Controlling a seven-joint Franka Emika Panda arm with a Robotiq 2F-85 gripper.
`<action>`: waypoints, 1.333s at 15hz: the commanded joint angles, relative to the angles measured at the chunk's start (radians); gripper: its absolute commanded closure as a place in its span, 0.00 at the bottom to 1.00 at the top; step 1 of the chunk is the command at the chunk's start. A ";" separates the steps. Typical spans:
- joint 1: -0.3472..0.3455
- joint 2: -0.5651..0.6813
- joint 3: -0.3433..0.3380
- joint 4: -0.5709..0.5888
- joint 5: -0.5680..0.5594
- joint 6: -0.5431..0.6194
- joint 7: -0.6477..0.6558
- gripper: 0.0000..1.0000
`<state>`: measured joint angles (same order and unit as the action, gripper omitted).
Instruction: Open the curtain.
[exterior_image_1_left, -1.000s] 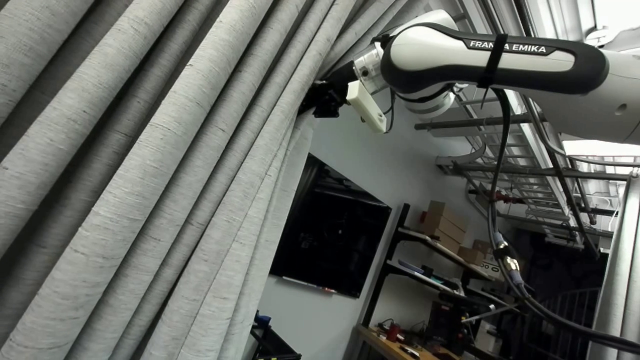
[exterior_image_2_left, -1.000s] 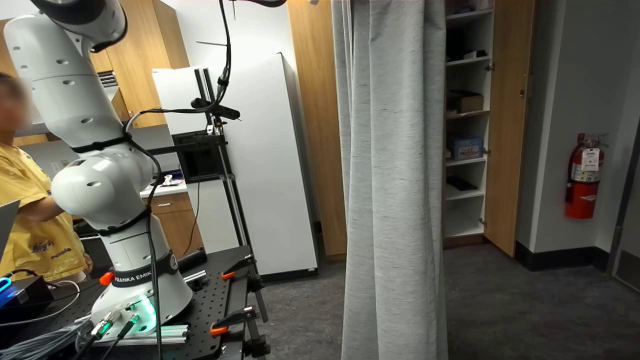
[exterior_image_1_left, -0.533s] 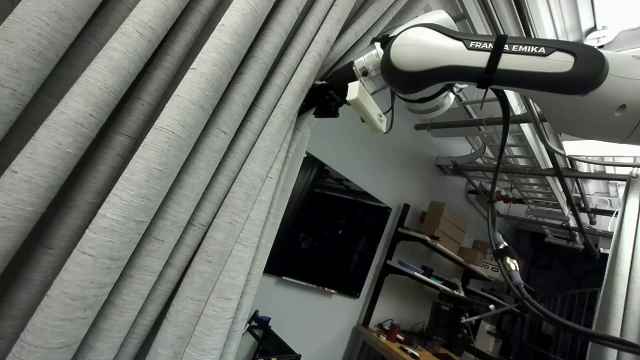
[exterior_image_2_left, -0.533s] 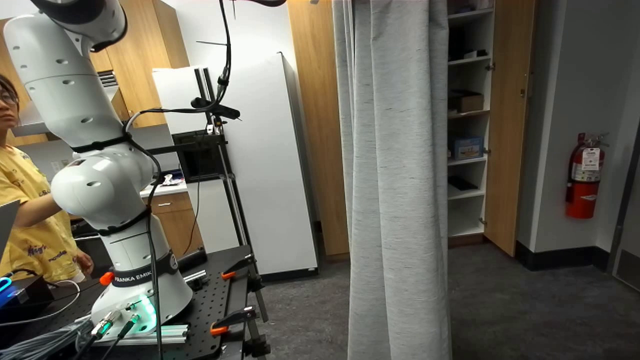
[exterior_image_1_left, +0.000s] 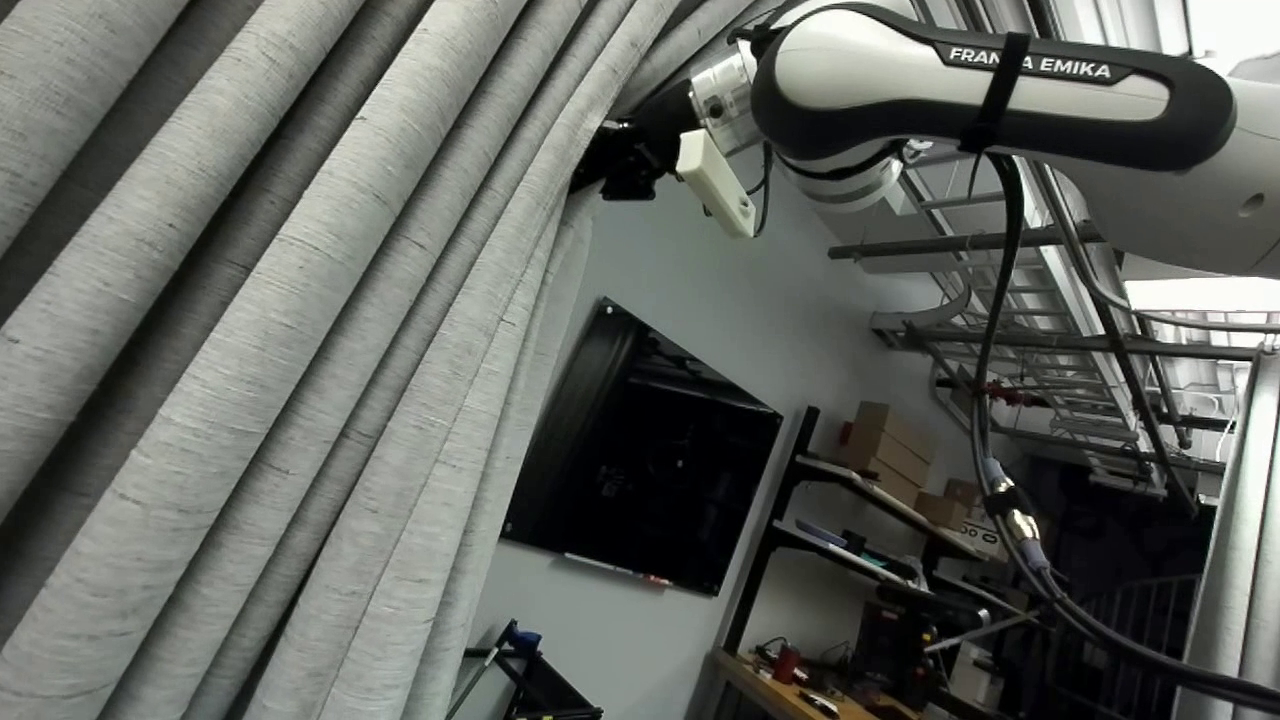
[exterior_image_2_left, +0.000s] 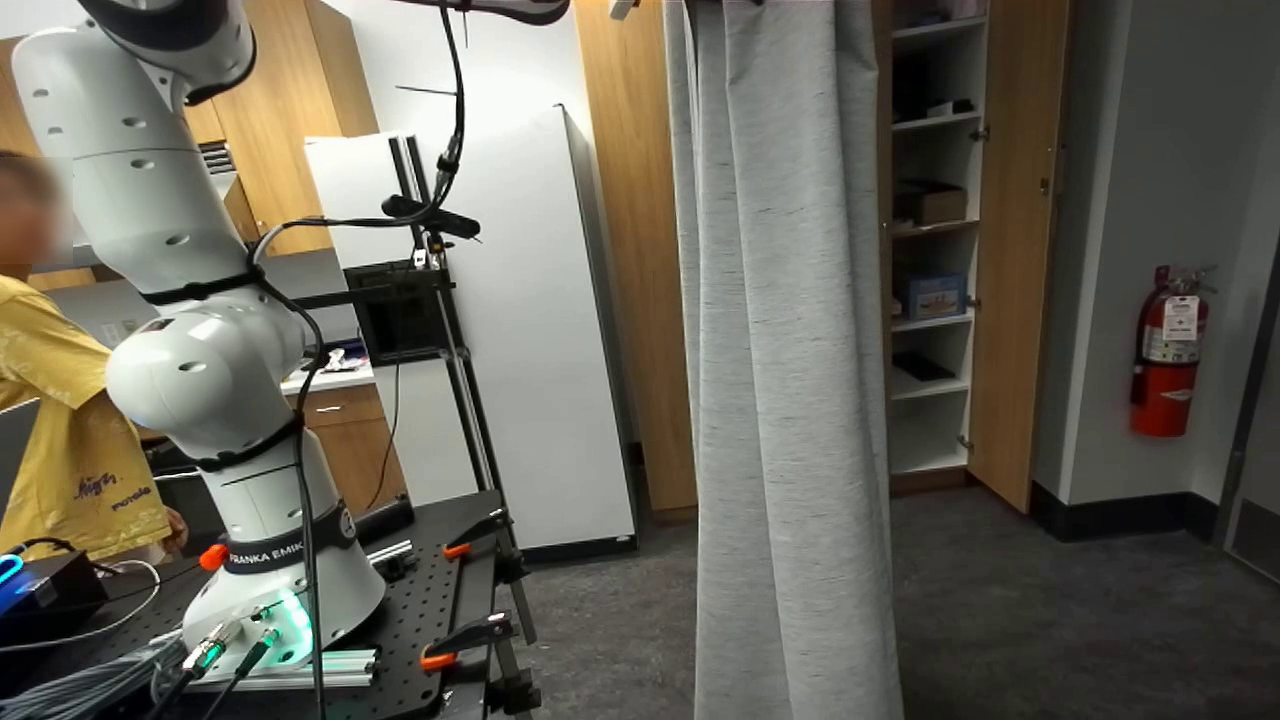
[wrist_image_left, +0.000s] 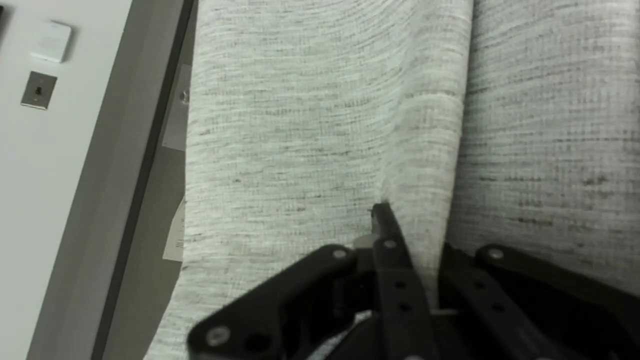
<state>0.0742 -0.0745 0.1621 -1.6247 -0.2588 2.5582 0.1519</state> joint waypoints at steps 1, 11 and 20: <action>0.058 0.029 0.036 -0.073 0.042 -0.011 -0.024 1.00; 0.114 -0.010 0.059 -0.180 0.199 0.184 -0.047 1.00; 0.106 -0.051 0.039 -0.175 0.316 0.336 -0.071 0.99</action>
<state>0.1798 -0.1280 0.2006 -1.8041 0.0641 2.8972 0.0741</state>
